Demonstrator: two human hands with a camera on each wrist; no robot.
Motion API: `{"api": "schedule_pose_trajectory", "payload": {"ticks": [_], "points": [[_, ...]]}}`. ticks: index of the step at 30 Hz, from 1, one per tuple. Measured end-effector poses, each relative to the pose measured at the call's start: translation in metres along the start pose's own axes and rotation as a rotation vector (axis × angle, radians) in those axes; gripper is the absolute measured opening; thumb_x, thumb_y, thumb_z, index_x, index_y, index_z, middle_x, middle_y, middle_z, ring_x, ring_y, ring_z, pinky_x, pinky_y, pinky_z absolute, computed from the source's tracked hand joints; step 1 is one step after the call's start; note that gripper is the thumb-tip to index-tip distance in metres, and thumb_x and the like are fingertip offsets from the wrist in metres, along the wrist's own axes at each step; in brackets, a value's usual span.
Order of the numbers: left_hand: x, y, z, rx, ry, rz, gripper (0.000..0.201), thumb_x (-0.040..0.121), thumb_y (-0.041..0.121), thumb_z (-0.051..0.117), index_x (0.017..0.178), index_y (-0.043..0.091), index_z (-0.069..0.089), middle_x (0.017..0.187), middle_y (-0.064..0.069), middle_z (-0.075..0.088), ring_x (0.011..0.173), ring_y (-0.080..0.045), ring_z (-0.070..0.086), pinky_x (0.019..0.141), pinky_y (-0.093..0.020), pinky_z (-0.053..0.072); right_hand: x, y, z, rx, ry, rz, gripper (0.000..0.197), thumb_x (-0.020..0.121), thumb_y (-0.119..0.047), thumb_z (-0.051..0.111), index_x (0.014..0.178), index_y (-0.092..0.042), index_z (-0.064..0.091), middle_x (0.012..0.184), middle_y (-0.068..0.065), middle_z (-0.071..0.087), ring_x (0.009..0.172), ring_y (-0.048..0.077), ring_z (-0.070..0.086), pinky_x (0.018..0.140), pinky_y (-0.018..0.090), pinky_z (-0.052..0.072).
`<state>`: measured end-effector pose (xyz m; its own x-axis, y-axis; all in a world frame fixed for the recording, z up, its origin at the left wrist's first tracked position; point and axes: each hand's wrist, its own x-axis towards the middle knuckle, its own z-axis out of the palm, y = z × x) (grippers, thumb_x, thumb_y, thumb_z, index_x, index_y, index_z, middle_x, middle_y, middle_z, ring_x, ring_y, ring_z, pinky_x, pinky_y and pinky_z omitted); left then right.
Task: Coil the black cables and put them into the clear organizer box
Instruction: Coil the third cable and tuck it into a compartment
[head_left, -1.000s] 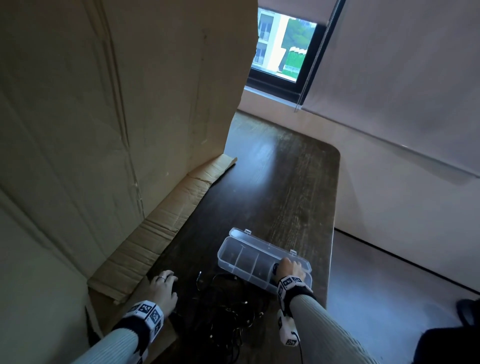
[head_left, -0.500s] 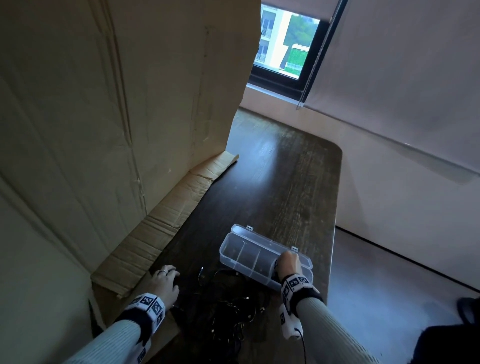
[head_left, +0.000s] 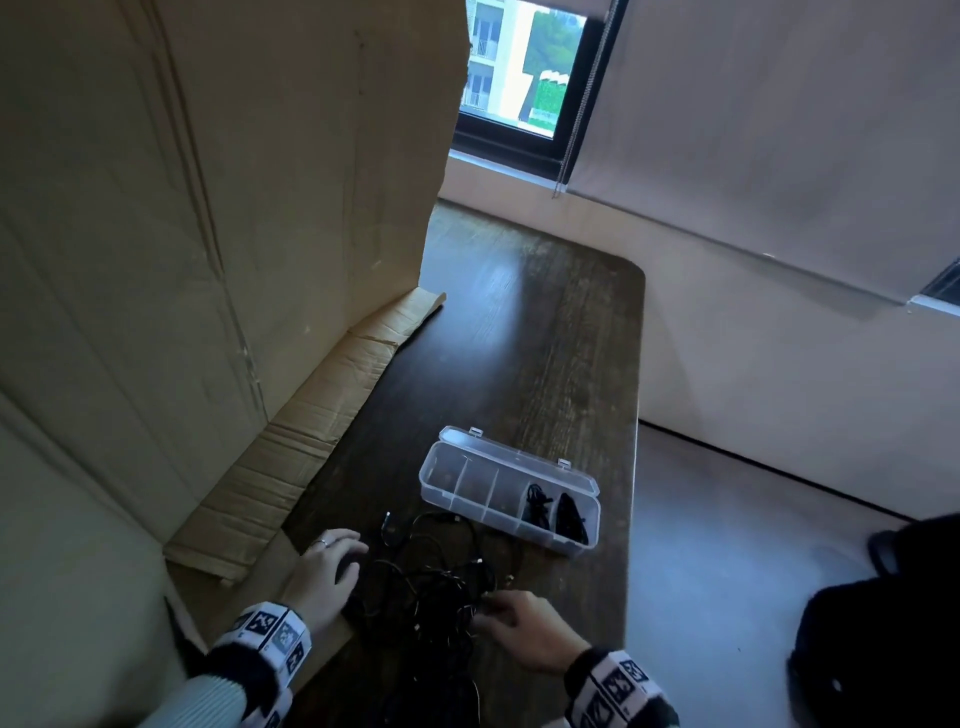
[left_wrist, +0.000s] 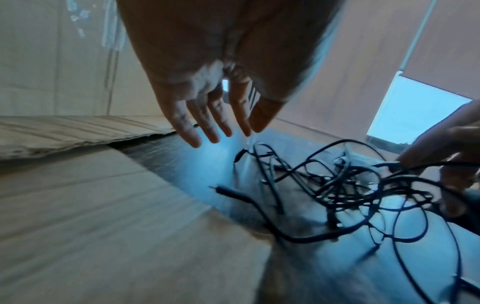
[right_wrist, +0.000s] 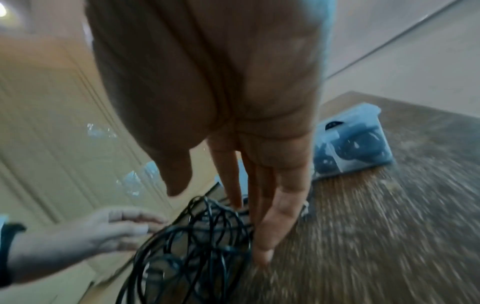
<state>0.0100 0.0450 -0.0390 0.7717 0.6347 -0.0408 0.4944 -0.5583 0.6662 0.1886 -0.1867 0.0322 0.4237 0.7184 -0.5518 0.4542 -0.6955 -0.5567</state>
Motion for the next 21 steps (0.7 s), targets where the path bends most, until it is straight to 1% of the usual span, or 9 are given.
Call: {"api": "schedule_pose_trajectory", "payload": {"ticks": [2,4,6,7,9,13,16,18,21], "points": [[-0.006,0.016,0.003,-0.016,-0.046,0.094,0.021,0.087,0.012,0.061,0.105,0.022,0.067,0.119,0.013,0.053,0.110,-0.005,0.054,0.090,-0.012,0.035,0.001,-0.004,0.012,0.052,0.016,0.022,0.070,0.086,-0.064,0.050,0.140,-0.020,0.047,0.134,0.000,0.059,0.122,0.014,0.055,0.097,0.019,0.041],[-0.008,0.033,0.009,-0.032,-0.096,0.161,0.025,0.087,0.017,0.061,0.111,0.026,0.064,0.121,0.018,0.051,0.114,-0.002,0.052,0.094,-0.014,0.038,0.009,-0.012,0.016,0.040,0.060,0.008,0.056,0.090,-0.054,0.054,0.134,-0.020,0.054,0.125,-0.002,0.063,0.117,0.015,0.058,0.097,0.022,0.042],[-0.008,0.048,0.012,-0.008,-0.126,0.213,0.034,0.086,0.024,0.060,0.119,0.029,0.059,0.126,0.019,0.050,0.117,-0.002,0.051,0.099,-0.024,0.043,0.019,-0.018,0.019,0.003,0.067,0.007,0.021,0.090,-0.039,0.061,0.096,-0.021,0.071,0.088,-0.008,0.067,0.092,0.010,0.061,0.086,0.023,0.046],[-0.007,0.054,0.013,0.000,-0.134,0.236,0.039,0.085,0.026,0.061,0.123,0.029,0.056,0.129,0.017,0.050,0.119,-0.003,0.051,0.101,-0.026,0.042,0.022,-0.021,0.018,-0.020,0.060,-0.003,0.018,0.089,-0.033,0.064,0.074,-0.024,0.065,0.071,-0.011,0.060,0.082,0.010,0.058,0.080,0.024,0.045],[-0.005,0.067,0.013,-0.026,-0.182,0.271,0.051,0.082,0.024,0.064,0.130,0.028,0.050,0.132,0.014,0.050,0.121,-0.003,0.048,0.104,-0.023,0.038,0.028,-0.023,0.019,-0.014,0.053,-0.016,0.032,0.086,-0.027,0.066,0.056,-0.022,0.054,0.059,-0.010,0.051,0.069,0.009,0.053,0.074,0.026,0.043],[-0.002,0.085,0.019,-0.004,-0.259,0.307,0.055,0.080,0.029,0.062,0.132,0.024,0.047,0.125,0.007,0.060,0.114,-0.010,0.057,0.098,-0.024,0.042,0.020,-0.036,0.006,0.184,0.122,-0.109,0.014,0.088,-0.024,0.066,0.094,-0.018,0.076,0.088,0.004,0.074,0.081,0.006,0.062,0.076,0.025,0.049],[-0.001,0.088,0.018,0.070,-0.116,0.279,0.035,0.082,0.034,0.060,0.114,0.022,0.060,0.104,-0.006,0.066,0.099,-0.023,0.063,0.091,-0.030,0.045,-0.010,-0.056,-0.016,0.442,0.251,-0.245,0.016,0.092,-0.016,0.063,0.085,-0.017,0.078,0.082,0.002,0.076,0.075,0.003,0.065,0.072,0.024,0.055],[-0.001,0.084,0.015,0.140,-0.081,0.297,0.021,0.084,0.035,0.060,0.103,0.025,0.062,0.090,-0.001,0.066,0.089,-0.021,0.062,0.090,-0.034,0.047,-0.034,-0.070,-0.037,0.589,0.307,-0.302,0.017,0.093,-0.010,0.060,0.086,-0.013,0.075,0.076,-0.003,0.076,0.074,0.004,0.069,0.072,0.017,0.054],[-0.002,0.069,0.007,0.185,-0.152,0.210,0.012,0.094,0.032,0.051,0.092,0.034,0.063,0.075,0.016,0.064,0.085,-0.011,0.063,0.086,-0.031,0.046,-0.070,-0.077,-0.074,0.809,0.429,-0.388,0.016,0.093,-0.012,0.057,0.091,-0.008,0.072,0.076,0.005,0.072,0.071,0.015,0.068,0.069,0.027,0.056]]}}
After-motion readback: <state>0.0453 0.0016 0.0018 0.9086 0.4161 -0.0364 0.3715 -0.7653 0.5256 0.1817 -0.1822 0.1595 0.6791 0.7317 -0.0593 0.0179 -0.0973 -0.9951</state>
